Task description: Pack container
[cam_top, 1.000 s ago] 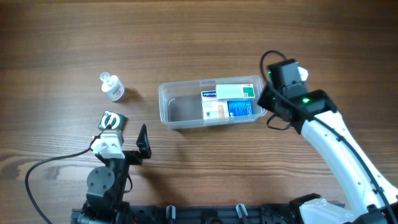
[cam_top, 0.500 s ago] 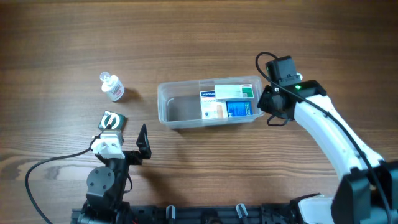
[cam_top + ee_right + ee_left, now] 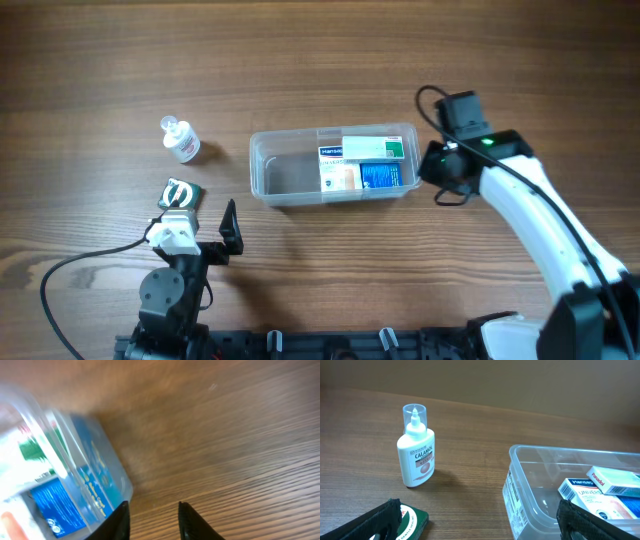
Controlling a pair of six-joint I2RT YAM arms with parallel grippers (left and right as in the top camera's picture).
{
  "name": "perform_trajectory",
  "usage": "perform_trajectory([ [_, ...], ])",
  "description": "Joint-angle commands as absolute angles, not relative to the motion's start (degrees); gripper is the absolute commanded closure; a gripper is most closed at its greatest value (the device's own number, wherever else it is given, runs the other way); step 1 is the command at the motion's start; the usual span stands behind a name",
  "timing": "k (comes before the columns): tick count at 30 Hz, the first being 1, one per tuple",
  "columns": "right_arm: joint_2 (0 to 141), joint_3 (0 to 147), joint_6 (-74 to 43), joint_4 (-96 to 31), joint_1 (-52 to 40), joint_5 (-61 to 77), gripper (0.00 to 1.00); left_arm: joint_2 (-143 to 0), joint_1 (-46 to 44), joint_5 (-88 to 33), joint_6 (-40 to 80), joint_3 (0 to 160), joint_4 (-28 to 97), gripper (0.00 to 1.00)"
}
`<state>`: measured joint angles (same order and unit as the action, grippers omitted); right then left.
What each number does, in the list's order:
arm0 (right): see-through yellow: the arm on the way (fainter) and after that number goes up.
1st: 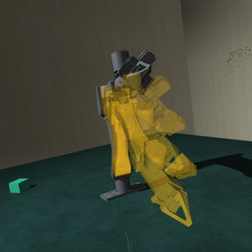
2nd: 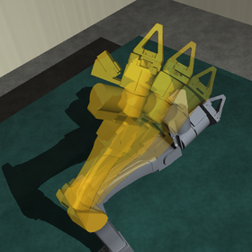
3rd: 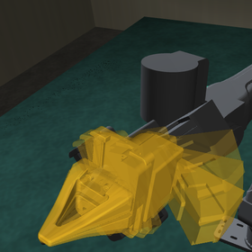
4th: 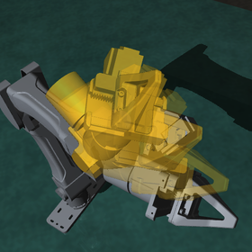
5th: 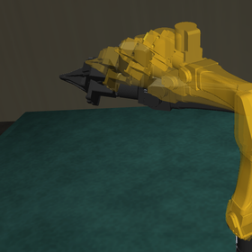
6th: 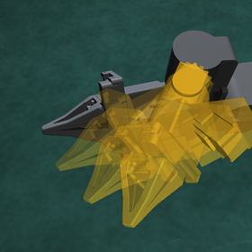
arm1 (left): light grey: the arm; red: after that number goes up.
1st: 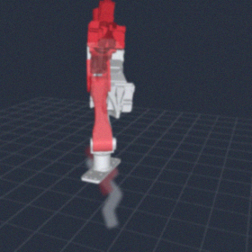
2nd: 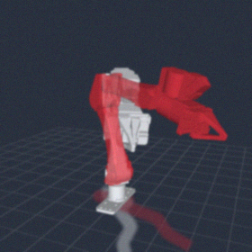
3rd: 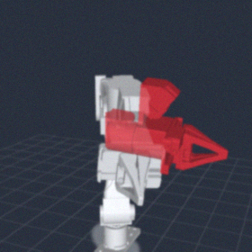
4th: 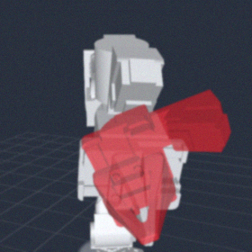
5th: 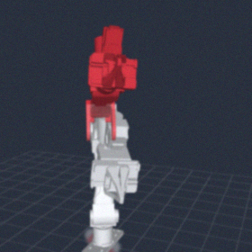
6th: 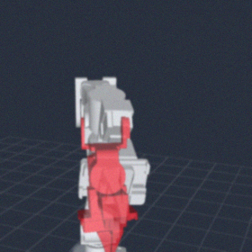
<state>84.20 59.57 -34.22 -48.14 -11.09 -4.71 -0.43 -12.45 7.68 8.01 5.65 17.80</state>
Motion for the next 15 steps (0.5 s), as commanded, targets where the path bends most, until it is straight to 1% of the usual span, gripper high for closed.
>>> perform_trajectory([
  [1, 78.3, 59.6, -28.3, -46.3, -4.3, -2.8, 0.6, -0.4, -12.9, 8.6, 8.1, 5.6, 17.8, 0.0],
  [3, 75.8, 59.7, -24.1, -46.2, 0.5, 0.7, 0.51, -0.4, -12.9, 8.6, 8.1, 5.6, 17.8, 0.0],
  [5, 73.7, 59.9, -20.6, -46.5, 4.9, 5.4, 0.35, -0.4, -12.9, 8.6, 8.1, 5.6, 17.8, 0.0],
  [6, 72.6, 59.9, -19.4, -46.9, 6.6, 7.5, 0.28, -0.4, -12.9, 8.6, 8.1, 5.6, 17.8, 0.0],
  [7, 71.4, 59.9, -19.3, -47.8, 8.3, 8.5, 0.22, -0.4, -12.9, 8.6, 8.1, 5.6, 17.8, 0.0],
  [8, 70.6, 59.9, -19.3, -48.6, 9.2, 8.4, 0.19, -0.4, -12.9, 8.6, 8.1, 5.6, 17.8, 0.0],
  [9, 69.8, 59.9, -19.3, -49.4, 9.9, 8.4, 0.13, -0.4, -12.9, 8.6, 8.1, 5.6, 17.9, 0.0],
  [10, 69.4, 59.9, -19.3, -49.9, 10.2, 8.4, 0.03, -0.4, -12.9, 8.6, 8.1, 5.6, 17.8, 0.0],
  [11, 69.0, 59.9, -19.3, -50.5, 10.5, 8.4, 0.0, -0.4, -12.9, 8.6, 8.1, 5.6, 17.9, 0.0],
  [15, 69.2, 59.9, -19.5, -50.6, 10.5, 8.4, 0.0, -0.4, -12.9, 8.6, 8.1, 5.6, 17.8, 0.0],
])
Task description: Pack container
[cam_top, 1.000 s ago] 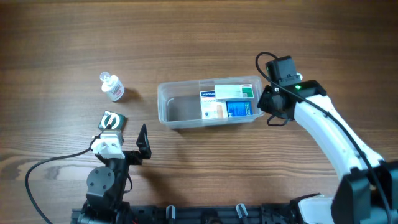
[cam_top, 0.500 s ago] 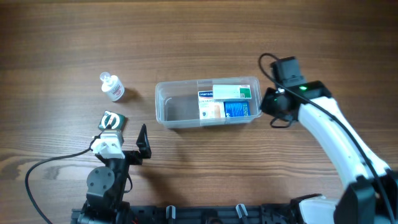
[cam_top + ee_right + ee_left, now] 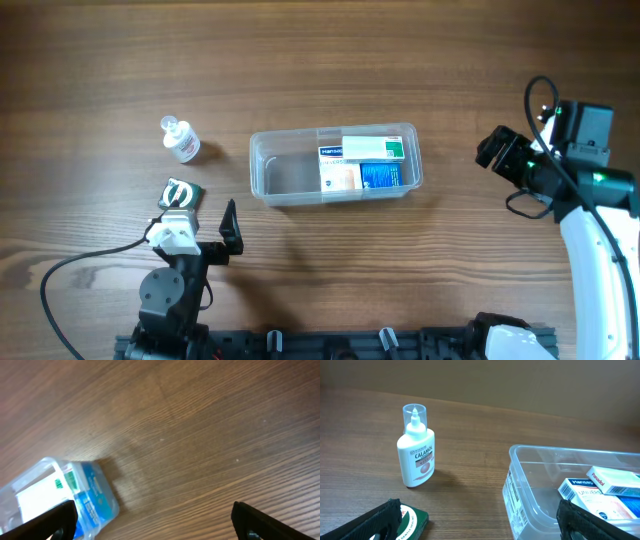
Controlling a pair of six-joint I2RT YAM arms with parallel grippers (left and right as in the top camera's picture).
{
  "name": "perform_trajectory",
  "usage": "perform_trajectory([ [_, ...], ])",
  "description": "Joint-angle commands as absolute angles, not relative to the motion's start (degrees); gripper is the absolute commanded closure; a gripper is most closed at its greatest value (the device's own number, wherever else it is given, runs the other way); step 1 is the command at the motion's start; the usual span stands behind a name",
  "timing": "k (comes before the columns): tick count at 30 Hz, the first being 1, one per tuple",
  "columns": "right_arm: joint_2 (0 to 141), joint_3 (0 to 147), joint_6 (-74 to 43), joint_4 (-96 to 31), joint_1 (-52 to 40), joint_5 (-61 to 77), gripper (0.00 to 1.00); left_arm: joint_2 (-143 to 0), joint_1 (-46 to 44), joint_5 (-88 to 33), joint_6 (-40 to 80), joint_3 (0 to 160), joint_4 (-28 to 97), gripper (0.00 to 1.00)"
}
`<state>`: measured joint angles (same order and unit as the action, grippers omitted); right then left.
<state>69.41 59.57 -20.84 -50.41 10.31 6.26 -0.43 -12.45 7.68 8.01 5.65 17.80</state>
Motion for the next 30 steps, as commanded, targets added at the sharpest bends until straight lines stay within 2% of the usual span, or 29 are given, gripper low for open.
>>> perform_trajectory([
  [1, 69.2, 59.9, -19.5, -50.6, 10.5, 8.4, 0.0, -0.4, -12.9, 8.6, 8.1, 5.6, 17.8, 0.0],
  [13, 69.3, 59.9, -19.5, -50.3, 10.5, 8.4, 0.0, -0.4, -12.9, 8.2, 8.2, 5.6, 17.5, 0.0],
  [17, 69.3, 59.9, -19.5, -50.3, 10.5, 8.4, 0.0, -0.4, -12.9, 3.5, 8.3, 5.6, 17.4, 0.0],
  [22, 69.3, 59.9, -19.5, -50.2, 10.5, 8.4, 0.0, -0.4, -12.9, -4.9, 15.1, 6.0, 16.6, 0.0],
  [26, 69.3, 59.9, -19.5, -50.2, 10.5, 8.4, 0.0, -1.0, -12.9, -3.0, 16.3, 10.2, 18.6, 0.0],
  [30, 69.3, 59.9, -19.5, -50.2, 10.5, 8.4, 0.0, -7.1, -12.9, 6.0, 20.1, 20.7, 26.9, 0.0],
])
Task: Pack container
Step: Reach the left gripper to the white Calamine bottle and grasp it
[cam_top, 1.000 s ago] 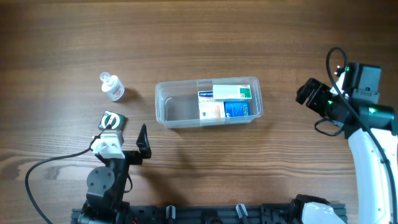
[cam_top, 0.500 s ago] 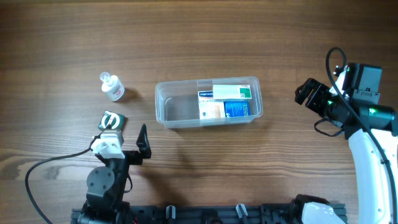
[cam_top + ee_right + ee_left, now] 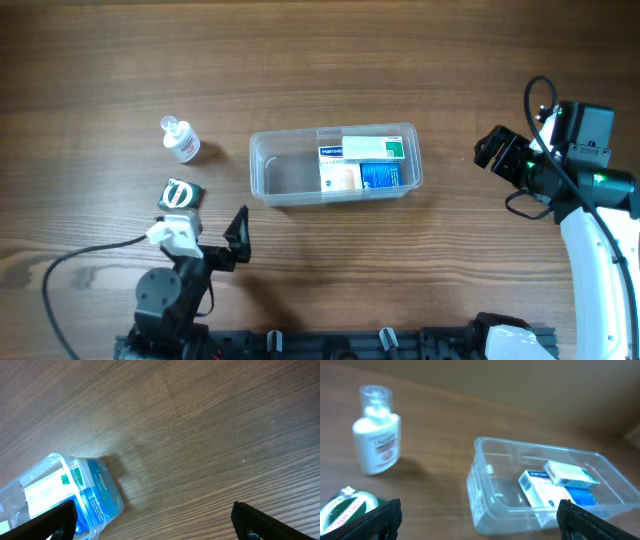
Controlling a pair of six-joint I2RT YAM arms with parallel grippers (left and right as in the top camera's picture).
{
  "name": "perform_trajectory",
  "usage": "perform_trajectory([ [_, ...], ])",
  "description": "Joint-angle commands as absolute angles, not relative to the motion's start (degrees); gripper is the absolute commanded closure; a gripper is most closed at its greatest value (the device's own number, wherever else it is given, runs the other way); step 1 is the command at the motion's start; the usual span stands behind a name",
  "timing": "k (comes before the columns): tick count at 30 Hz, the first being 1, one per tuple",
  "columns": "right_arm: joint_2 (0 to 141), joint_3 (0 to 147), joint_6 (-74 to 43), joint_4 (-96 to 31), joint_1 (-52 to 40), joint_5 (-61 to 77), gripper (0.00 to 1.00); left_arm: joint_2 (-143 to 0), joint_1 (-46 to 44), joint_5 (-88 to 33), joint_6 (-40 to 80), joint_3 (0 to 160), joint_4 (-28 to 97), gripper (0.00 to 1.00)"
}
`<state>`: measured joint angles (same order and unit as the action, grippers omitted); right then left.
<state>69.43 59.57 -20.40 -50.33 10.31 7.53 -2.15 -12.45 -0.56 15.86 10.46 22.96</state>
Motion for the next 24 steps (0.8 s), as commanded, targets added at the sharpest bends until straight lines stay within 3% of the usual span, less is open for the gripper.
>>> perform_trajectory([
  [1, 69.3, 59.9, -19.5, -50.2, 10.5, 8.4, 0.0, -9.5, -12.9, 7.4, 19.8, 23.8, 28.7, 0.0],
  [8, 69.3, 59.9, -19.5, -50.2, 10.5, 8.4, 0.0, -32.9, -12.9, 18.0, 8.7, 53.5, 43.8, 0.0],
  [14, 69.3, 59.9, -19.5, -50.2, 10.5, 8.4, 0.0, -45.6, -12.9, 15.9, 6.5, 74.2, 52.6, 0.0],
  [21, 69.3, 59.9, -19.5, -50.2, 10.5, 8.4, 0.0, -46.5, -12.9, 11.5, 6.9, 76.4, 55.7, 0.0],
  [24, 69.3, 59.9, -19.5, -50.2, 10.5, 8.4, 0.0, -46.8, -12.8, 17.1, 7.0, 76.4, 58.3, 0.0],
])
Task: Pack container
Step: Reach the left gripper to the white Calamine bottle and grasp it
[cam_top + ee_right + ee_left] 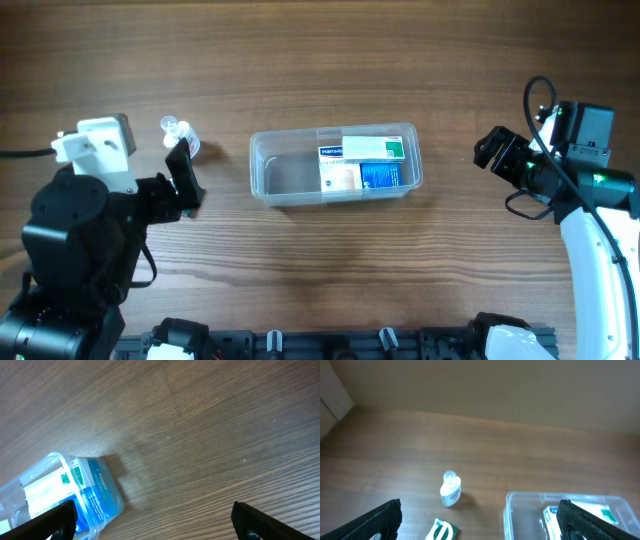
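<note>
The clear plastic container [335, 165] sits mid-table with several medicine boxes [365, 162] in its right half; its left half is bare. A white calamine bottle [450, 495] stands left of it, and a green packet [440, 531] lies nearer than the bottle. My left gripper [479, 529] hangs high above them, open and empty, between packet and container. In the overhead view the left arm covers the packet. My right gripper [150, 525] is open and empty, out to the right of the container [60, 495].
The wooden table [330, 60] carries nothing else. The raised left arm's body [75, 240] fills the front left of the overhead view. The right arm [585, 235] runs along the right edge.
My left arm has gone from low at the table's front to high over the left side, so its camera now looks down on bottle, packet and container. The right arm has not moved.
At first my right gripper stood nearly shut against the container's right end, with the left arm resting low at the front. The right gripper was then open and well off to the right, where it stays. The left arm tilted up, and now hangs high.
</note>
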Controlling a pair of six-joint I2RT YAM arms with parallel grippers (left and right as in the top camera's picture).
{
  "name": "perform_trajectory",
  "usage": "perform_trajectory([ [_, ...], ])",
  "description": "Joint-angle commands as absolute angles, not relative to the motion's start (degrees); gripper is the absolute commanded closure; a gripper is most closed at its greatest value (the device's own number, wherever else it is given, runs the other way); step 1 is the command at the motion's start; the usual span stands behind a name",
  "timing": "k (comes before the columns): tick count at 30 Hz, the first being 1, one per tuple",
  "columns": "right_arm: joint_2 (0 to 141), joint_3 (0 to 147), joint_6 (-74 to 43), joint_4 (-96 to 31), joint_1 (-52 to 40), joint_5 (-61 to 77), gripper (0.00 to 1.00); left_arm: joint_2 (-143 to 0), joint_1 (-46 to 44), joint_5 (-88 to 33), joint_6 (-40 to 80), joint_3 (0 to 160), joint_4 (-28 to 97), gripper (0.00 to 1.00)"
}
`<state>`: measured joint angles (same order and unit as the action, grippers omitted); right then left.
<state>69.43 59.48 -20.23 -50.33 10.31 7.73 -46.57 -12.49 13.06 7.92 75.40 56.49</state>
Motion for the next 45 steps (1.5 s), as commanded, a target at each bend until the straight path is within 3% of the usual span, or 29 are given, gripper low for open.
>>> perform_trajectory([
  [1, 69.3, 59.9, -19.5, -50.2, 10.5, 8.4, 0.0, -47.4, -12.8, 21.4, 9.5, 76.3, 59.5, 0.0],
  [4, 69.3, 59.9, -19.5, -50.2, 10.5, 8.4, 0.0, -49.9, -11.9, 29.6, 19.8, 76.3, 64.2, 0.0],
  [8, 69.3, 59.9, -19.5, -50.2, 10.5, 8.4, 0.0, -54.8, -9.0, 28.1, 23.8, 76.3, 68.7, 0.0],
  [19, 69.3, 59.9, -19.5, -50.2, 10.5, 8.4, 0.0, -75.0, 7.9, 4.4, 35.7, 76.3, 71.7, 0.0],
  [22, 69.3, 59.9, -19.5, -50.2, 10.5, 8.4, 0.0, -78.9, 9.0, 4.1, 33.7, 76.3, 71.2, 0.0],
  [33, 69.3, 59.9, -19.5, -50.2, 10.5, 8.4, 0.0, -93.6, 9.0, 4.1, 7.4, 76.0, 73.4, 0.0],
  [45, 69.3, 59.9, -19.5, -50.2, 10.5, 8.4, 0.0, -96.1, 8.9, 2.8, 7.2, 76.0, 71.6, 0.01],
])
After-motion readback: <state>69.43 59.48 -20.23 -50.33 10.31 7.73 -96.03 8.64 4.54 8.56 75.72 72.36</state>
